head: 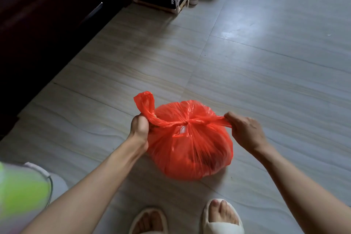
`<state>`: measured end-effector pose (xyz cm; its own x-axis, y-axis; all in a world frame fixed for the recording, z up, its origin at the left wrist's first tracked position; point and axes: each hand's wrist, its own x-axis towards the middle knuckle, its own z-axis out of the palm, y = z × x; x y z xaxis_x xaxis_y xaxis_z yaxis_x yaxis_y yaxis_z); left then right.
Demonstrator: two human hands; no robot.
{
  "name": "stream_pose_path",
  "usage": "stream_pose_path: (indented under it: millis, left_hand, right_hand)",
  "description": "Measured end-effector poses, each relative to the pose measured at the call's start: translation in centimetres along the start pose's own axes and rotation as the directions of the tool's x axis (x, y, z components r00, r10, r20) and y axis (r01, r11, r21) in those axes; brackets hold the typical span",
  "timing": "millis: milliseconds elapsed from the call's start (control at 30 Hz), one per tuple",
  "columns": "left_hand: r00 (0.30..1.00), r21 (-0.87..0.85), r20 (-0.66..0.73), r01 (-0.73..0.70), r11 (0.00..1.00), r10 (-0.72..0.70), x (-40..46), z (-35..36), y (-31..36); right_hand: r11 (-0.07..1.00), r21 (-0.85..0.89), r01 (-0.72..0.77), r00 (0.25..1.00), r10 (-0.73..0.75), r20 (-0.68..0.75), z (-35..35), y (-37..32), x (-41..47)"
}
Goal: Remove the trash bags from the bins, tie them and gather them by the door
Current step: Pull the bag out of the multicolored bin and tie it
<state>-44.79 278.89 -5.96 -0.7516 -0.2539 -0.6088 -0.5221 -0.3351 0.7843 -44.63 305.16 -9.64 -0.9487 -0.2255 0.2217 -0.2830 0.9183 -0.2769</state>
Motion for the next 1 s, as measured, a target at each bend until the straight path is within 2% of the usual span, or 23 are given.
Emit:
stream_pose_path:
  millis: [133,233,500,567,633,667,700,733,800,833,867,933,967,1000]
  left_hand:
    - [0.980,-0.018,-0.176,0.087,0.996,-0.089,0.4,-1.6,-0.4]
    - [0.964,-0.041,-0.231,0.126,0.991,-0.132,0.9,-2.8,-0.8]
    - [0.941,-0.164,-0.247,0.195,0.967,-0.231,0.8,-4.1,-2.4]
    - [0.954,-0.167,-0.212,0.180,0.969,-0.213,0.7,-3.7,-2.4]
    - [0.982,-0.085,-0.135,0.120,0.989,-0.130,0.7,-3.3,-2.1]
    - [0.992,-0.048,-0.076,0.097,0.994,-0.101,0.6,-3.1,-2.0]
    - [0.996,-0.022,-0.009,0.092,0.996,-0.092,0.6,-2.9,-1.7]
    - [0.992,-0.017,0.065,0.107,0.994,-0.105,0.6,-3.0,-1.5]
    - [0.961,-0.086,0.218,0.190,0.978,-0.167,0.6,-3.3,-0.9]
    - [0.938,-0.143,0.294,0.232,0.962,-0.183,0.6,-3.6,-0.6]
    - [0.918,-0.206,0.354,0.264,0.942,-0.180,0.7,-3.8,-0.5]
    - [0.875,-0.337,0.462,0.326,0.883,-0.146,0.2,-4.0,-0.6]
    - [0.858,-0.400,0.502,0.346,0.848,-0.113,0.2,-4.0,-0.7]
    - [0.849,-0.443,0.523,0.351,0.825,-0.080,0.1,-4.0,-0.9]
  right_hand:
    - [0.999,-0.036,-0.017,0.999,0.018,0.048,0.2,0.4,-1.1]
    - [0.995,-0.077,-0.058,0.993,0.066,0.100,0.3,0.6,-1.6]
    - [0.992,-0.103,-0.079,0.982,0.095,0.161,0.5,0.9,-3.1]
    - [0.982,-0.113,-0.153,0.968,0.172,0.181,0.7,0.9,-3.1]
    - [0.953,-0.007,-0.304,0.926,0.297,0.234,0.7,0.7,-2.6]
    - [0.901,0.145,-0.410,0.889,0.359,0.284,0.6,0.7,-2.4]
    - [0.791,0.349,-0.503,0.856,0.402,0.324,0.4,0.6,-2.2]
    - [0.634,0.551,-0.543,0.840,0.428,0.335,0.1,0.5,-2.0]
    - [0.358,0.778,-0.516,0.801,0.524,0.290,-0.3,0.3,-2.0]
    - [0.317,0.810,-0.493,0.770,0.593,0.236,-0.4,0.4,-2.1]
    - [0.341,0.806,-0.483,0.729,0.666,0.156,-0.5,0.3,-2.2]
    - [0.493,0.711,-0.501,0.642,0.763,-0.076,-0.8,-0.1,-1.8]
    - [0.614,0.612,-0.498,0.648,0.732,-0.208,-1.1,-0.4,-1.5]
    - [0.746,0.497,-0.443,0.705,0.633,-0.321,-1.3,-0.8,-1.3]
